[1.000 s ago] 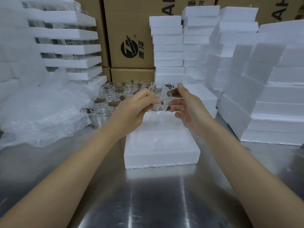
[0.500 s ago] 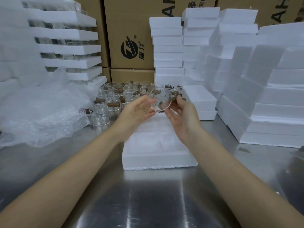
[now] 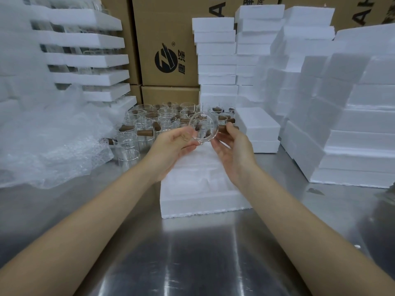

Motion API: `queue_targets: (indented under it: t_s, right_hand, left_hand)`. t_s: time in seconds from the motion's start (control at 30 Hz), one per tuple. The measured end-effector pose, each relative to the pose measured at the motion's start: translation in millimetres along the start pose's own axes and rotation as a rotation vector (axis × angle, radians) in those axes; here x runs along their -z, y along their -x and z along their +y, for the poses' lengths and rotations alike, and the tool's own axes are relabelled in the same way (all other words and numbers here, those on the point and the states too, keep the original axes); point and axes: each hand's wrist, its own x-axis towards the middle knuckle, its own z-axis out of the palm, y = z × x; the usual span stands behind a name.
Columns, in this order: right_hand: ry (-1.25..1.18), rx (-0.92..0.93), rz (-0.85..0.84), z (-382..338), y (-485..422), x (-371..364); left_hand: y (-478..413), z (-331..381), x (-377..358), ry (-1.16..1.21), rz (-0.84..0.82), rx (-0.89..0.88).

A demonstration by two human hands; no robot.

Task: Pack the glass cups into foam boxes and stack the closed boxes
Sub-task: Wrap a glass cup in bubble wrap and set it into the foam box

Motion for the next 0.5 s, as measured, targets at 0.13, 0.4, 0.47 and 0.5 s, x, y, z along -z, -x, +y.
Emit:
queue_targets:
  t_s: [0.13, 0.4, 0.47, 0.5]
  right_hand:
    - [0.054, -0.041, 0.008, -0.9, 2.1, 1.2]
    - [0.006, -0.055, 0.008, -5.2, 2.2, 2.7]
    - [0.041, -0.055, 0.022, -5.5, 2.7, 2.6]
    - [0.049, -0.056, 0.024, -5.8, 3.3, 2.5]
  left_hand:
    - [0.8, 0.7, 0.7, -0.002, -0.012, 0.017]
    - [0.8, -1.8, 5.6, -0.018, -0.090, -0.046]
    - [0.7, -2.2, 6.7, -0.009, -0.093, -0.050]
    - [1.1, -1.6, 6.6, -0.001, -0.102, -0.047]
